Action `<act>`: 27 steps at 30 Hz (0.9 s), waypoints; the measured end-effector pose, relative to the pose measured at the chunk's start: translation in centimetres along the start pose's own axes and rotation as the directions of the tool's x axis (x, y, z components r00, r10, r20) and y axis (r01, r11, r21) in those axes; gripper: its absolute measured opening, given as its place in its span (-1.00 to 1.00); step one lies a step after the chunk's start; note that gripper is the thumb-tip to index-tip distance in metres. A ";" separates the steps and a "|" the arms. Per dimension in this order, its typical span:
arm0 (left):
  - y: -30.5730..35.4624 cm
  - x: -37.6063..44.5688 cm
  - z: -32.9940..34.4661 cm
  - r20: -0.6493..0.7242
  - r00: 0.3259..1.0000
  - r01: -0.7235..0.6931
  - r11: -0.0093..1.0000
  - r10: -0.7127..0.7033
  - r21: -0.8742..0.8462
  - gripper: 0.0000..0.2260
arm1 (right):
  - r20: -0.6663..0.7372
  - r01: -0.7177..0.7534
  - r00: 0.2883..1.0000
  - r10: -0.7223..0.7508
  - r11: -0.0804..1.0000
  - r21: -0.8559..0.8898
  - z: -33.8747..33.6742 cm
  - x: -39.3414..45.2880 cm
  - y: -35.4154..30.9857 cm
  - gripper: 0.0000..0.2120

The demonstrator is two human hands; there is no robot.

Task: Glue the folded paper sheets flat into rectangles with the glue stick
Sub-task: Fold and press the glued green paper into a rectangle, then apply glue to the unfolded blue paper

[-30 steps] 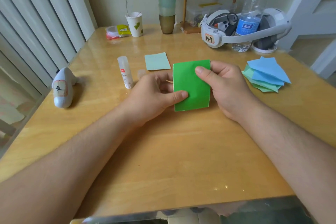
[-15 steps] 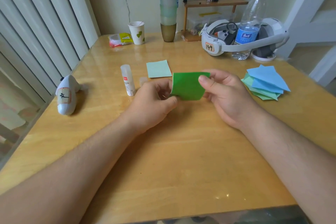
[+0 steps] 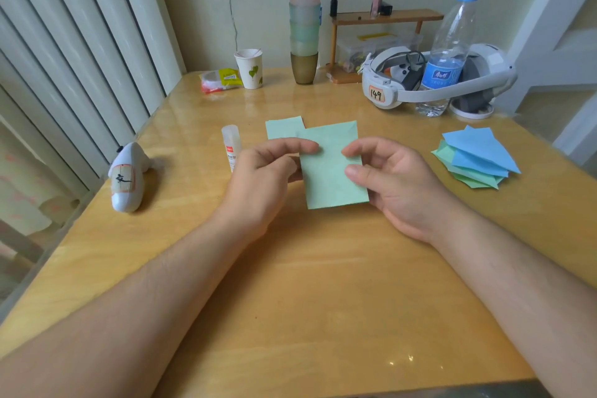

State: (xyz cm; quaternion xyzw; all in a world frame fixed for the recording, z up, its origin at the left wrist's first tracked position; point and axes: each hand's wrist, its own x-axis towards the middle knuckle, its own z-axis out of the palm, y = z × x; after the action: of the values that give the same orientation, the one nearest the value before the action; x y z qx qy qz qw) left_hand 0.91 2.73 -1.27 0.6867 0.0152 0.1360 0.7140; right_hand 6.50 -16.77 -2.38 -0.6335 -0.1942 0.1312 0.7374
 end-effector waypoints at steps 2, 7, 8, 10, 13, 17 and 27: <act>0.1 -0.2 0.0 0.017 1.000 -0.002 1.000 0.002 0.015 -0.70 | -0.031 0.068 0.997 -0.071 0.992 -0.103 0.1 -0.1 0.1 -0.72; -0.8 -0.4 -0.2 0.208 0.978 -0.063 0.976 0.019 0.207 -0.44 | -0.083 0.116 0.988 -0.129 0.982 -0.146 -0.1 0.0 0.0 -0.60; -0.8 -0.5 -0.1 0.244 0.970 -0.069 0.967 0.008 0.245 -0.39 | -0.084 0.111 0.988 -0.127 0.980 -0.167 -0.1 0.0 0.0 -0.56; -0.8 -0.6 -0.1 0.282 0.959 -0.063 0.954 -0.023 0.292 -0.30 | -0.085 0.099 0.989 -0.117 0.977 -0.191 0.0 -0.1 -0.1 -0.50; -0.6 -0.5 -0.3 0.290 0.956 -0.046 0.951 -0.047 0.305 -0.24 | -0.098 0.099 0.988 -0.118 0.978 -0.181 0.0 -0.1 -0.3 -0.49; -0.6 -0.4 -0.4 0.271 0.962 -0.033 0.971 -0.034 0.237 -0.30 | -0.087 0.095 0.990 -0.115 0.975 -0.202 -0.1 -0.2 -0.2 -0.54; -1.3 0.9 -1.1 0.032 0.999 0.012 0.994 -0.016 0.105 -0.73 | -0.158 0.035 0.980 -0.119 0.890 -0.454 0.4 1.7 -1.1 -0.70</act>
State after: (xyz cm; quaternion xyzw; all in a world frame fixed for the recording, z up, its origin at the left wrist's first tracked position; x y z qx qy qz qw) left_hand 1.79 3.96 -2.44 0.7253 0.0155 0.1187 0.6779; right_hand 7.80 -15.83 -1.04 -0.7877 -0.1760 -0.0050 0.5903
